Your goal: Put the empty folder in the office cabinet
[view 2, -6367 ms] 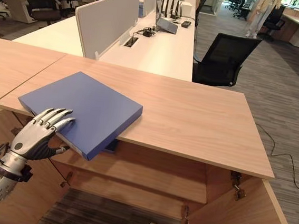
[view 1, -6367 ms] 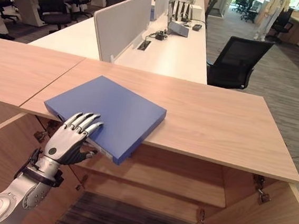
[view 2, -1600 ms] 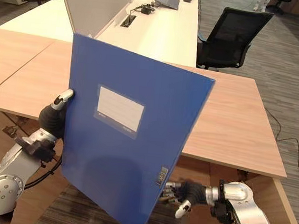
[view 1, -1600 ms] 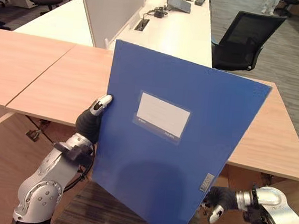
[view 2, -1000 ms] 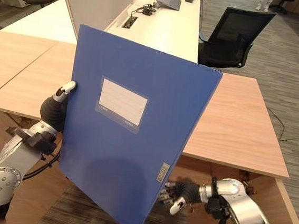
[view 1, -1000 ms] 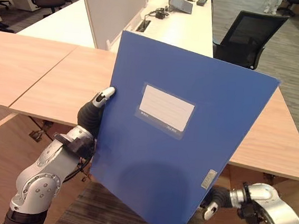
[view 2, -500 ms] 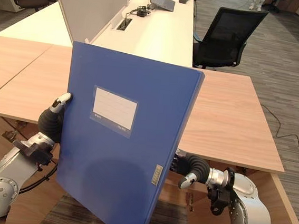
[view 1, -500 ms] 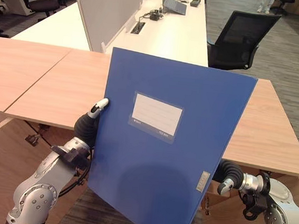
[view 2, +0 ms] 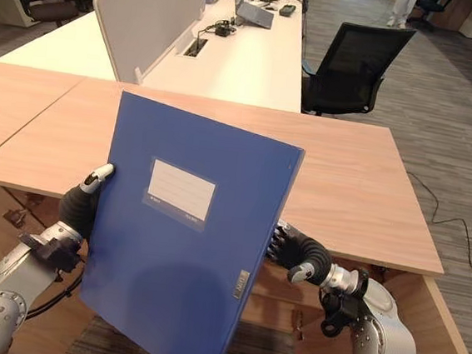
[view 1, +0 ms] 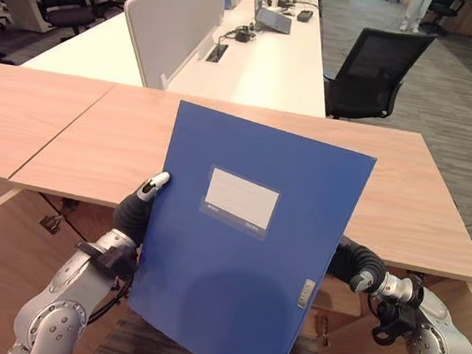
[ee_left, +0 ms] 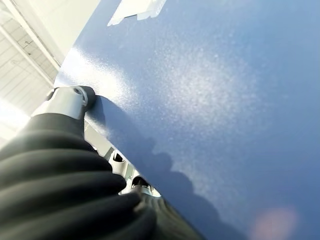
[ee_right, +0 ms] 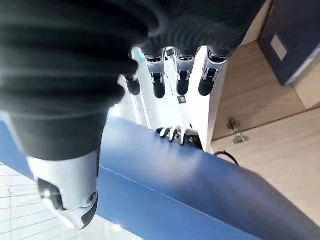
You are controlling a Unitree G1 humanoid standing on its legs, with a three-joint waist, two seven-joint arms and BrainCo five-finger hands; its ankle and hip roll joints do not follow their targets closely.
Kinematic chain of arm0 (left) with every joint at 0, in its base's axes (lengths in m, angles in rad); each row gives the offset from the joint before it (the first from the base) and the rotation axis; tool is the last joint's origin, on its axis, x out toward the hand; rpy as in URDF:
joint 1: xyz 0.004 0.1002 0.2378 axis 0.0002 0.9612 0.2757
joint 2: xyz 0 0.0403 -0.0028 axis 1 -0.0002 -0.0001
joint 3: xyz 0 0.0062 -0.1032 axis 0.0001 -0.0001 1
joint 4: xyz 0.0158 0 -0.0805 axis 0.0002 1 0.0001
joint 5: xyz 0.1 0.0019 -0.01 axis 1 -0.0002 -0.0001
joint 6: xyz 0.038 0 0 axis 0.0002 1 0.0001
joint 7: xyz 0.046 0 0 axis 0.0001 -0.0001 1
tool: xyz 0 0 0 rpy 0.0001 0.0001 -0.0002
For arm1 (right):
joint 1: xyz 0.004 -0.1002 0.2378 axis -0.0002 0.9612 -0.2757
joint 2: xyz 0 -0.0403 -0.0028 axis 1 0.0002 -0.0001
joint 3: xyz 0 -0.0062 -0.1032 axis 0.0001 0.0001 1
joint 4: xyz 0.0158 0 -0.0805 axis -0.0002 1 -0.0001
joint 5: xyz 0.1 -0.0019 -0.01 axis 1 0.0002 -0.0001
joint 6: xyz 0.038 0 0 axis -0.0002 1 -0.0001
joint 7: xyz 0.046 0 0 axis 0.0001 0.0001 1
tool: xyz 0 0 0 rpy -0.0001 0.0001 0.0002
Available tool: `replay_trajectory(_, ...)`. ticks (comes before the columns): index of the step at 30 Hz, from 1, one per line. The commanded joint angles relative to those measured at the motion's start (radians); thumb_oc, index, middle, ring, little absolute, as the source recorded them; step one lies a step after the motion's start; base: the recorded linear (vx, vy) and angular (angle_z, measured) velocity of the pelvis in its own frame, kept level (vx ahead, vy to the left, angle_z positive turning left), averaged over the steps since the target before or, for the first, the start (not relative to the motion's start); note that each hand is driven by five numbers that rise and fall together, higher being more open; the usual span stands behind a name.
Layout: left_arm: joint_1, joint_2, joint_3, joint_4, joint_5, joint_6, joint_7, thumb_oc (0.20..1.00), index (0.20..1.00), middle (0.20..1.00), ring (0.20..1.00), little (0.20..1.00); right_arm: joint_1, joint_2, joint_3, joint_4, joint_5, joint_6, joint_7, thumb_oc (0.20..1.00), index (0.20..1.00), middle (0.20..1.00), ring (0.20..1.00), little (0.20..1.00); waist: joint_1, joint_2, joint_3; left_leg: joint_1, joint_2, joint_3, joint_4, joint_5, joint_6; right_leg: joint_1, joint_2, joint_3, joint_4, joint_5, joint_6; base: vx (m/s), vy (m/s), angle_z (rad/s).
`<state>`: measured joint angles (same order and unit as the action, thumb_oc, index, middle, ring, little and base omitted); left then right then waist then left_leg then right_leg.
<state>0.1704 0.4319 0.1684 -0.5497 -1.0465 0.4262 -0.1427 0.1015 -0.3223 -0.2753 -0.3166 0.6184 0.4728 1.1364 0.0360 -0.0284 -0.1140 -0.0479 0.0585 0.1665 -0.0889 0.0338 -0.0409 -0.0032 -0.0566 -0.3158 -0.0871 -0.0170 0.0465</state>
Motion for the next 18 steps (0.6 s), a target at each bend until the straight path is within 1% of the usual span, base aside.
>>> replay_trajectory(1,0.001,0.021,0.071,-0.024,-0.011,-0.048,-0.007,0.200,0.200,0.200,0.200,0.200,-0.057,0.026,-0.049,-0.030,0.144,0.001,-0.031,1.000,1.000,1.000,1.000,1.000,-0.015,-0.015,-0.027,0.034,-0.009,-0.046,0.002,-0.107,0.019,-0.052,0.039,0.038,0.000,-0.035,-0.004,0.00,0.000,0.00)
replay_trajectory(2,0.002,0.022,0.071,-0.026,-0.011,-0.048,-0.006,0.200,0.200,0.200,0.200,0.200,-0.056,0.026,-0.047,-0.033,0.148,0.002,-0.036,1.000,1.000,1.000,1.000,1.000,-0.016,-0.015,-0.029,0.035,-0.009,-0.045,0.002,-0.109,0.019,-0.051,0.039,0.037,0.000,-0.037,-0.004,0.00,0.000,0.00)
replay_trajectory(3,0.010,0.030,0.074,-0.032,-0.006,-0.054,0.013,0.200,0.200,0.200,0.200,0.200,-0.050,0.017,-0.032,-0.053,0.184,0.009,-0.074,1.000,1.000,1.000,1.000,1.000,-0.016,-0.018,-0.030,0.034,-0.006,-0.042,0.002,-0.108,0.015,-0.053,0.042,0.038,0.000,-0.036,-0.006,0.00,0.000,0.00)
replay_trajectory(5,0.014,0.035,0.074,-0.036,-0.005,-0.058,0.024,0.200,0.200,0.200,0.200,0.200,-0.044,0.009,-0.020,-0.070,0.211,0.013,-0.103,1.000,1.000,1.000,1.000,1.000,-0.017,-0.019,-0.032,0.033,-0.005,-0.041,0.002,-0.108,0.014,-0.055,0.043,0.038,0.000,-0.036,-0.006,-0.02,-0.007,0.00)
replay_trajectory(9,0.026,0.075,0.075,-0.052,0.028,-0.095,0.097,0.200,0.200,0.200,0.200,0.200,-0.015,-0.057,0.033,-0.146,0.318,0.009,-0.193,1.000,1.000,1.000,1.000,1.000,-0.021,-0.026,-0.035,0.029,-0.002,-0.036,0.002,-0.107,0.011,-0.062,0.045,0.045,0.000,-0.029,-0.011,0.00,0.000,0.00)
replay_trajectory(11,0.030,0.082,0.074,-0.056,0.036,-0.101,0.117,0.200,0.200,0.200,0.200,0.200,-0.005,-0.072,0.044,-0.165,0.338,0.007,-0.220,1.000,1.000,1.000,1.000,1.000,-0.023,-0.026,-0.037,0.029,-0.001,-0.035,0.002,-0.109,0.011,-0.063,0.046,0.047,0.000,-0.030,-0.011,0.00,0.000,0.00)
replay_trajectory(12,0.033,0.091,0.066,-0.061,0.043,-0.111,0.149,0.200,0.200,0.200,0.200,0.200,0.006,-0.085,0.062,-0.165,0.362,0.006,-0.261,1.000,1.000,1.000,1.000,1.000,-0.025,-0.026,-0.037,0.029,-0.001,-0.033,0.002,-0.109,0.012,-0.064,0.047,0.048,0.000,-0.029,-0.012,0.00,0.000,0.00)
replay_trajectory(13,0.034,0.092,0.064,-0.063,0.043,-0.114,0.155,0.200,0.200,0.200,0.200,0.200,0.007,-0.088,0.066,-0.168,0.369,0.005,-0.271,1.000,1.000,1.000,1.000,1.000,-0.025,-0.026,-0.038,0.029,-0.001,-0.032,0.002,-0.109,0.012,-0.064,0.047,0.048,0.000,-0.028,-0.012,0.00,0.000,0.00)
replay_trajectory(14,0.032,0.110,0.058,-0.070,0.062,-0.125,0.193,0.200,0.200,0.200,0.200,0.200,0.019,-0.110,0.089,-0.162,0.383,-0.003,-0.320,1.000,1.000,1.000,1.000,1.000,-0.026,-0.026,-0.038,0.030,0.000,-0.030,0.002,-0.109,0.012,-0.065,0.047,0.049,0.000,-0.026,-0.013,0.00,0.000,0.00)
replay_trajectory(15,0.024,0.135,0.037,-0.082,0.086,-0.140,0.243,0.200,0.200,0.200,0.200,0.200,0.024,-0.146,0.137,-0.155,0.396,-0.023,-0.390,1.000,1.000,1.000,1.000,1.000,-0.028,-0.030,-0.039,0.031,0.000,-0.027,0.002,-0.109,0.013,-0.066,0.047,0.052,0.000,-0.023,-0.014,0.00,0.000,0.00)
replay_trajectory(16,0.023,0.136,0.033,-0.084,0.088,-0.142,0.253,0.200,0.200,0.200,0.200,0.200,0.024,-0.151,0.145,-0.158,0.401,-0.029,-0.403,1.000,1.000,1.000,1.000,1.000,-0.028,-0.029,-0.040,0.032,0.000,-0.026,0.002,-0.109,0.013,-0.066,0.047,0.053,0.000,-0.022,-0.015,-0.01,0.008,-0.03)
replay_trajectory(17,0.016,0.163,0.018,-0.092,0.118,-0.153,0.292,0.200,0.200,0.200,0.200,0.200,0.023,-0.192,0.187,-0.158,0.414,-0.040,-0.440,1.000,1.000,1.000,1.000,1.000,-0.027,-0.029,-0.040,0.032,0.000,-0.025,0.002,-0.108,0.014,-0.066,0.046,0.056,0.000,-0.020,-0.015,0.00,0.007,-0.05)
replay_trajectory(18,0.013,0.175,0.010,-0.099,0.133,-0.157,0.313,0.200,0.200,0.200,0.200,0.200,0.019,-0.208,0.210,-0.162,0.423,-0.046,-0.458,1.000,1.000,1.000,1.000,1.000,-0.028,-0.028,-0.041,0.032,0.000,-0.024,0.002,-0.108,0.014,-0.066,0.046,0.058,0.000,-0.019,-0.016,0.00,0.007,-0.10)
